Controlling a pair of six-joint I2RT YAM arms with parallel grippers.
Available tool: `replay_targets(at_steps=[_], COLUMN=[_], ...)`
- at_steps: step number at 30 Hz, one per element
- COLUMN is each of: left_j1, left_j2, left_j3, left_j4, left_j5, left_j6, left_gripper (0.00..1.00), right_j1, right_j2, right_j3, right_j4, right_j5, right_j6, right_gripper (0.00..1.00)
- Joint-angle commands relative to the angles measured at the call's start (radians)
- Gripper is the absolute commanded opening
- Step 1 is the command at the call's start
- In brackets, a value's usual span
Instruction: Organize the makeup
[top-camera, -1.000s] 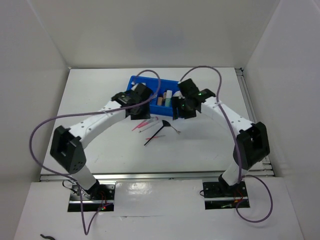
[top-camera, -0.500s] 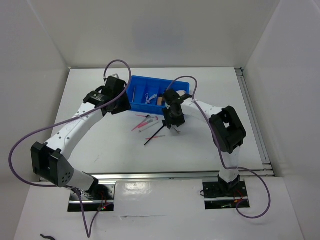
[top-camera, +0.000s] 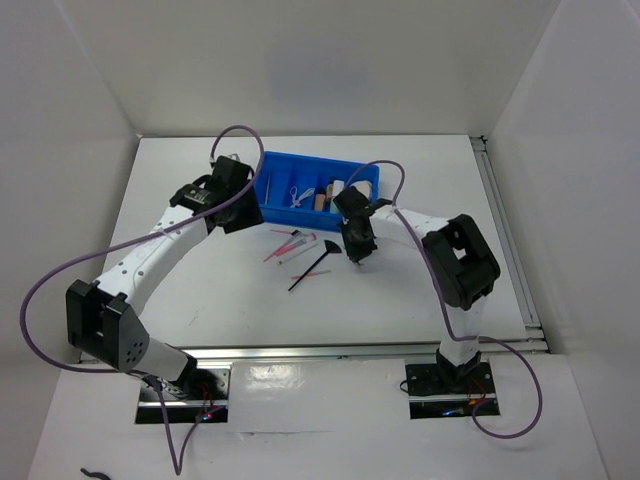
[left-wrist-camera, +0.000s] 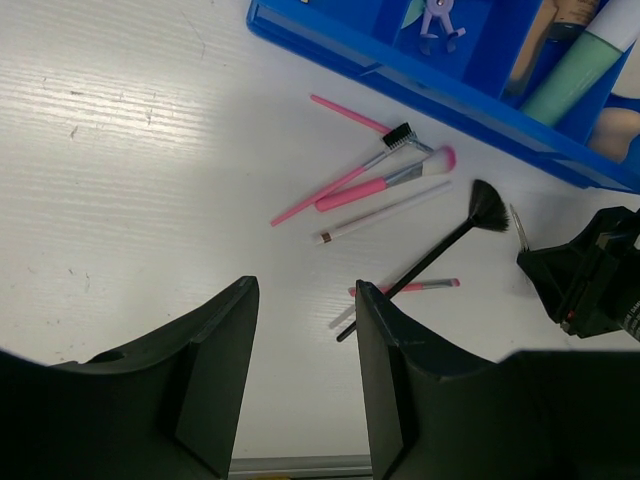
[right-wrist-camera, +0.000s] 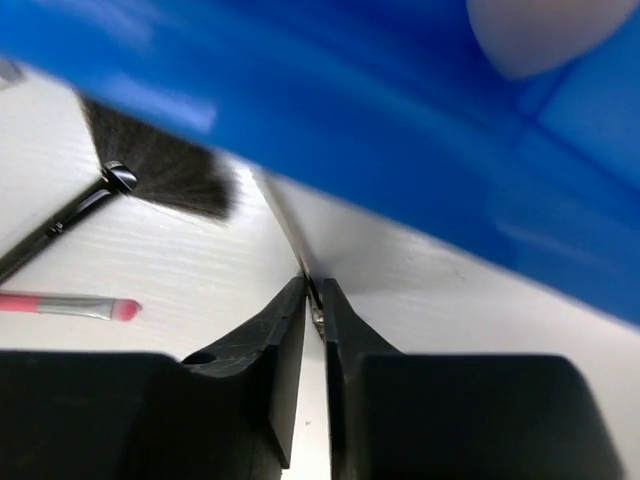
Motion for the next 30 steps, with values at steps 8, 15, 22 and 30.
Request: replay_targets(at_steps=[8, 15, 22, 30], left_j1=[0.006, 0.015, 0.093, 0.136], left_j2=[0.011, 0.02, -0.049, -0.07], left_j3=[0.001, 0.021, -0.054, -0.077], left_j4=[0.029, -0.013, 0.03, 0.042], left_j5=[0.011, -0.055, -0.034, -0.034], left_j6=[0.025, 0.014, -0.004, -0.014], left_gripper=[0.59, 0.59, 0.59, 0.59], right_j1=[-0.006, -0.006, -0.006, -0.015], right_j2=[-0.173, -0.239, 0.059, 0.374], right_j3=[-0.042, 0.148, 0.649, 1.042], right_j4=[-0.12, -0.215, -0.253, -0.14], right_j5=[0.084, 0.086, 0.037, -0.081], right_j6=[0.068, 0.057, 0.046, 0.046], right_gripper=[0.08, 0.05, 0.05, 0.05])
